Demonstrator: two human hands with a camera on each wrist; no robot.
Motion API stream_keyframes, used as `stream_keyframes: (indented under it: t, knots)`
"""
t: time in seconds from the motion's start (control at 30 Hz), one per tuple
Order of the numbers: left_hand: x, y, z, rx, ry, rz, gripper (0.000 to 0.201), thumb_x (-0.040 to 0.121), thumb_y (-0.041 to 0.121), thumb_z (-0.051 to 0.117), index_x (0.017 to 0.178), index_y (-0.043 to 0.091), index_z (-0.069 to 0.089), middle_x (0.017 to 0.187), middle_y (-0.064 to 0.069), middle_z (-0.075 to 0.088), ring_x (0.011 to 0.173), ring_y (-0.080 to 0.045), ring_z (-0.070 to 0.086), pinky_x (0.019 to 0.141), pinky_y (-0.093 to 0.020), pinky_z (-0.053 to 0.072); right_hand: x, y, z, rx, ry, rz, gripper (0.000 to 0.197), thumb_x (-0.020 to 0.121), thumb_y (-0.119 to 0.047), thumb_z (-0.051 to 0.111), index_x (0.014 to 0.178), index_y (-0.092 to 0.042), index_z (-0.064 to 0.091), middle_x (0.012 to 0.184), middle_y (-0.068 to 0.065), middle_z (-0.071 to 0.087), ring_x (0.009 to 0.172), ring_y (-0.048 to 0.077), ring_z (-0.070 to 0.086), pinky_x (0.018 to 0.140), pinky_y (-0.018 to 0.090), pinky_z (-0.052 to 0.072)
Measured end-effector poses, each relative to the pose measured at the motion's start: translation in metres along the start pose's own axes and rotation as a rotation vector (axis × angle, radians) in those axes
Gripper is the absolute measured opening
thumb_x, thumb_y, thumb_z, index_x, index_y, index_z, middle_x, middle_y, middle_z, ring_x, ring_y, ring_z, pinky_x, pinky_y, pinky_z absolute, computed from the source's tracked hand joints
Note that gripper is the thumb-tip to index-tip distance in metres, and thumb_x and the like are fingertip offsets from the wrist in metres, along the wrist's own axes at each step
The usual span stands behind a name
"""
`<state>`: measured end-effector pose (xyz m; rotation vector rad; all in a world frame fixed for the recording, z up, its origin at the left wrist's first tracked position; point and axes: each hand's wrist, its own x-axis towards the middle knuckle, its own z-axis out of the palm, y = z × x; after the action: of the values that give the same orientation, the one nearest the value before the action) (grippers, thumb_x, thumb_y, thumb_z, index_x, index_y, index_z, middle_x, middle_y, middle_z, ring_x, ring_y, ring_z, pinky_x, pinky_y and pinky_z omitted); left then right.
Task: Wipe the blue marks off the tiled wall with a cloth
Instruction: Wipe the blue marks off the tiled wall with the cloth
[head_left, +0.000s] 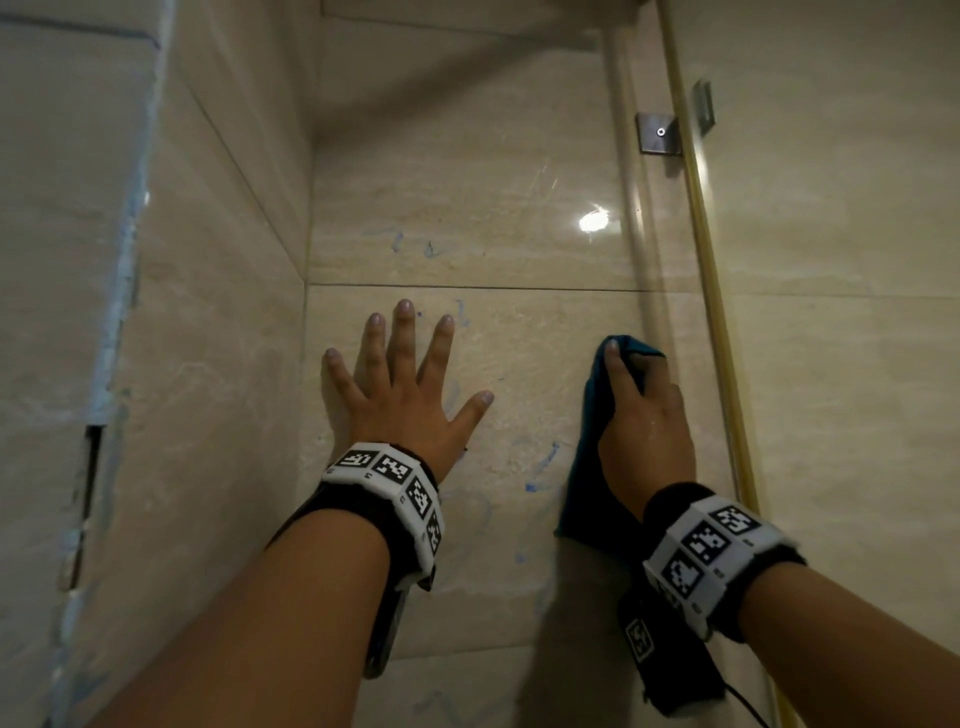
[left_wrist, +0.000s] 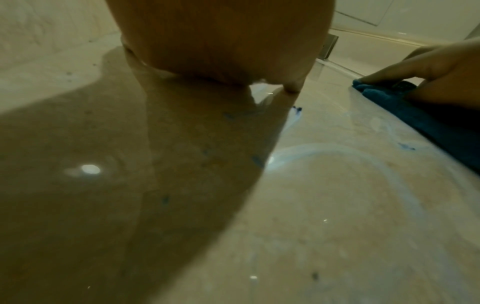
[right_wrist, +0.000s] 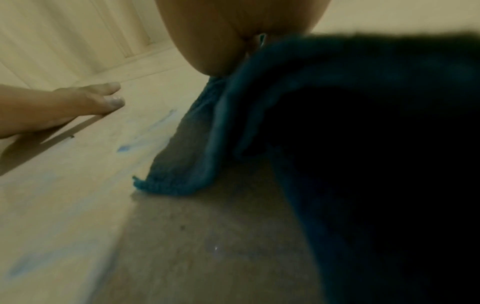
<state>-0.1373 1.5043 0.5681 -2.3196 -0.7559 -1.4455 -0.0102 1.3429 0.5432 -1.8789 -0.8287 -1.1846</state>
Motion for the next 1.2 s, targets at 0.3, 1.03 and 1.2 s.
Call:
stream_keyframes:
  t: [0.3, 1.03, 1.2]
  knots:
    - [-0.010, 0.007, 0.000, -0.029, 0.032, -0.030, 0.080, 0.087, 0.073, 0.017, 0.137, 0.038, -0.034, 0.151, -0.002, -0.038, 0.141, -0.027, -0.028, 0.109, -0.061, -0.015, -0.010, -0.001, 0.001, -0.007, -0.042, -0.046, 0.077, 0.087, 0.005, 0.043, 0.152, -0.022, 0.013, 0.152, 0.010, 0.018, 0.132, 0.031, 0.026, 0.109, 0.037, 0.028]
    - [-0.019, 0.010, 0.018, -0.025, 0.051, 0.020, 0.080, 0.066, 0.073, -0.016, 0.135, 0.038, -0.037, 0.142, 0.003, -0.048, 0.135, -0.026, -0.034, 0.097, -0.057, -0.029, 0.002, -0.029, 0.002, -0.064, -0.036, -0.177, 0.072, 0.092, -0.007, 0.048, 0.152, -0.027, 0.013, 0.151, 0.004, 0.017, 0.129, 0.027, 0.028, 0.096, 0.037, 0.041]
    - [-0.018, 0.010, 0.019, -0.013, 0.043, 0.014, 0.080, 0.066, 0.072, -0.017, 0.134, 0.037, -0.040, 0.142, 0.002, -0.049, 0.135, -0.028, -0.036, 0.096, -0.058, -0.029, 0.005, -0.033, 0.006, -0.063, -0.027, -0.156, 0.072, 0.091, -0.006, 0.048, 0.152, -0.026, 0.014, 0.151, 0.006, 0.017, 0.127, 0.029, 0.030, 0.095, 0.038, 0.041]
